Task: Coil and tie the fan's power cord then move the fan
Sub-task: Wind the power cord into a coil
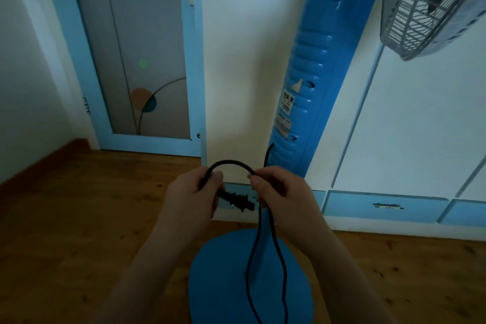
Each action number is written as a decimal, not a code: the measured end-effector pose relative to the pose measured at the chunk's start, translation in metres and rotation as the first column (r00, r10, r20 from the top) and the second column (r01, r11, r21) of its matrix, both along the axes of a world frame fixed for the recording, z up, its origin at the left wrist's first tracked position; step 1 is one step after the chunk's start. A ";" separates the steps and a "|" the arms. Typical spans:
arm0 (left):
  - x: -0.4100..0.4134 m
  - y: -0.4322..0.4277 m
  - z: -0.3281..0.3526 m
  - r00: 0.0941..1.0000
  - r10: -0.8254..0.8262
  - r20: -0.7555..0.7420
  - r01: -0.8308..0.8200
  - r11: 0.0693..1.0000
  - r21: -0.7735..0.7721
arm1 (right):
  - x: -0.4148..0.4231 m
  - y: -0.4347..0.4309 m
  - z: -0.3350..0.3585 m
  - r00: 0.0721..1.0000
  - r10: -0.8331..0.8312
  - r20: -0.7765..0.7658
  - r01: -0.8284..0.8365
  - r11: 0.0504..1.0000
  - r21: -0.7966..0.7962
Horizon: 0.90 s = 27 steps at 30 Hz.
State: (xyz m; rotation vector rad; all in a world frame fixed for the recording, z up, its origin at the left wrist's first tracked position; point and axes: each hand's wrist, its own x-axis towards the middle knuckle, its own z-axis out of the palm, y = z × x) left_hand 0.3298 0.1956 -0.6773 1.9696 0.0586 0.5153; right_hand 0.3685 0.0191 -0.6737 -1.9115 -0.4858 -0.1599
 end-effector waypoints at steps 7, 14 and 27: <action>-0.006 -0.006 0.007 0.997 -0.069 -0.039 0.033 0.808 -0.588 | -0.009 0.003 -0.006 0.998 0.038 -0.059 -0.037 0.999 0.028; -0.015 -0.006 0.008 0.971 -0.230 -0.069 0.102 0.656 -0.748 | -0.015 0.007 0.003 0.967 0.186 -0.175 -0.105 0.914 0.392; -0.023 -0.027 0.005 0.981 -0.152 -0.119 0.055 0.814 -0.578 | -0.012 0.001 0.005 0.996 0.076 -0.045 -0.066 0.979 0.191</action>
